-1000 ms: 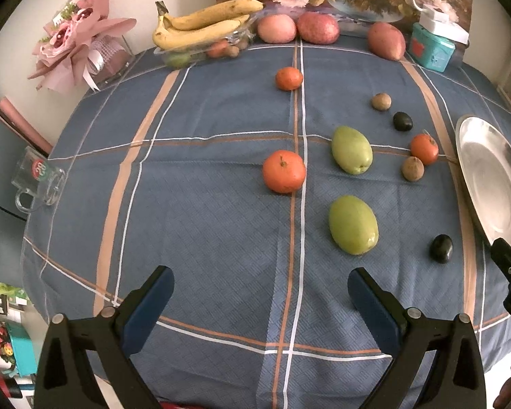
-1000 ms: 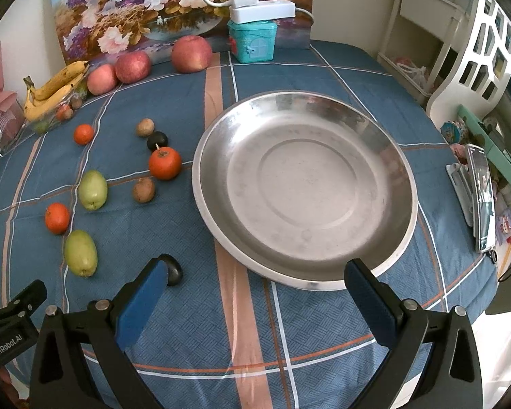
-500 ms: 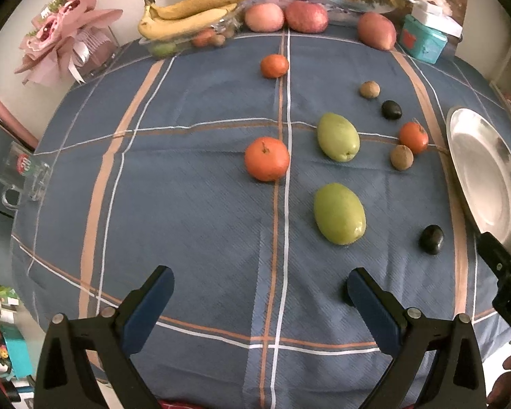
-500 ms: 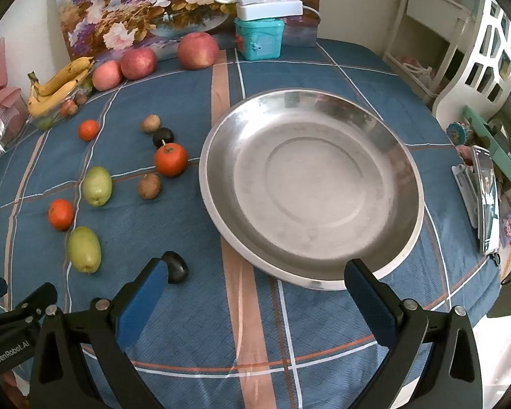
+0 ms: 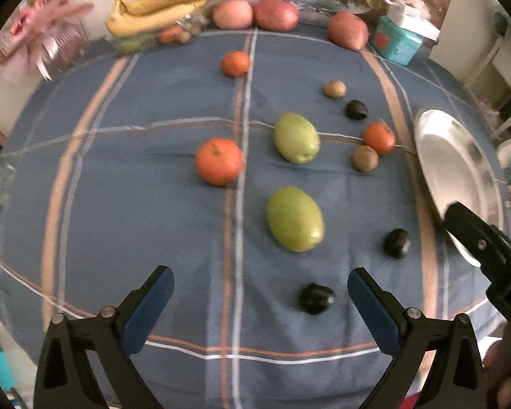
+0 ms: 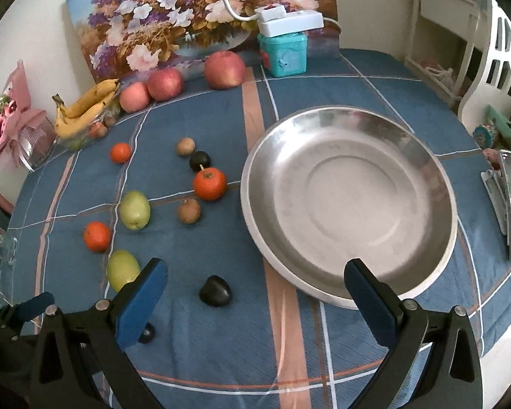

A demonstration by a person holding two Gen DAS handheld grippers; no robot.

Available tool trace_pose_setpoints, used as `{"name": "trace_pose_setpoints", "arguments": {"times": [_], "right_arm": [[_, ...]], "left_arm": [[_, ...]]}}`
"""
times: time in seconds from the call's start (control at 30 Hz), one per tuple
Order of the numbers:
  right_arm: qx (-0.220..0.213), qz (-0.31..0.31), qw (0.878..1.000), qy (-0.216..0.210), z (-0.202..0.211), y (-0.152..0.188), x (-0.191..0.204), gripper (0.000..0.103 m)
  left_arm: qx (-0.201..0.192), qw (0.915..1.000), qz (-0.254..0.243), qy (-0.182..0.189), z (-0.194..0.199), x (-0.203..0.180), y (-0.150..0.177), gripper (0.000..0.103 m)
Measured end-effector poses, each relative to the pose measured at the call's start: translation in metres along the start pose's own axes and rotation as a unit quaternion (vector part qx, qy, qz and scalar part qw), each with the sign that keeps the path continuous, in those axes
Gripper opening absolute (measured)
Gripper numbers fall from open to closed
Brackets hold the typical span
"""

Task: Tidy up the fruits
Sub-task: 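Grasp a dark plum with the left gripper while the right gripper grasps another dark plum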

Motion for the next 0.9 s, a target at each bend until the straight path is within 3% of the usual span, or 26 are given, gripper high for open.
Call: {"name": "trace_pose_setpoints", "arguments": {"times": [0.27,0.37,0.57,0.9], "right_arm": [[0.007,0.007,1.000,-0.024,-0.007,-0.004,0.010,0.102],[0.021,0.022,0.999,-0.030,-0.012,-0.001,0.017,0.094],[0.066,0.041,0.997,-0.023,-0.033,0.006,0.023,0.069],[0.128,0.065,0.990,-0.006,-0.070,0.018,0.030,0.060]], "left_arm": [[0.042,0.9988,-0.021,-0.009,-0.015,-0.012,0.003,0.102],[0.045,0.9988,-0.021,-0.003,-0.015,-0.014,0.005,0.100],[0.063,0.9969,-0.040,0.025,-0.021,-0.025,0.011,0.085],[0.092,0.9940,-0.051,0.027,-0.042,-0.047,0.016,0.055]]}}
Point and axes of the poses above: each gripper's, at about its wrist camera, not at the fingertips, and z roughly against the way its jaws point, x to its left, y to its underside, the point moved 1 cm from there along -z, roughly the way its jaws point, and after that the axes turned 1 degree about -x, right-handed, at the moved point
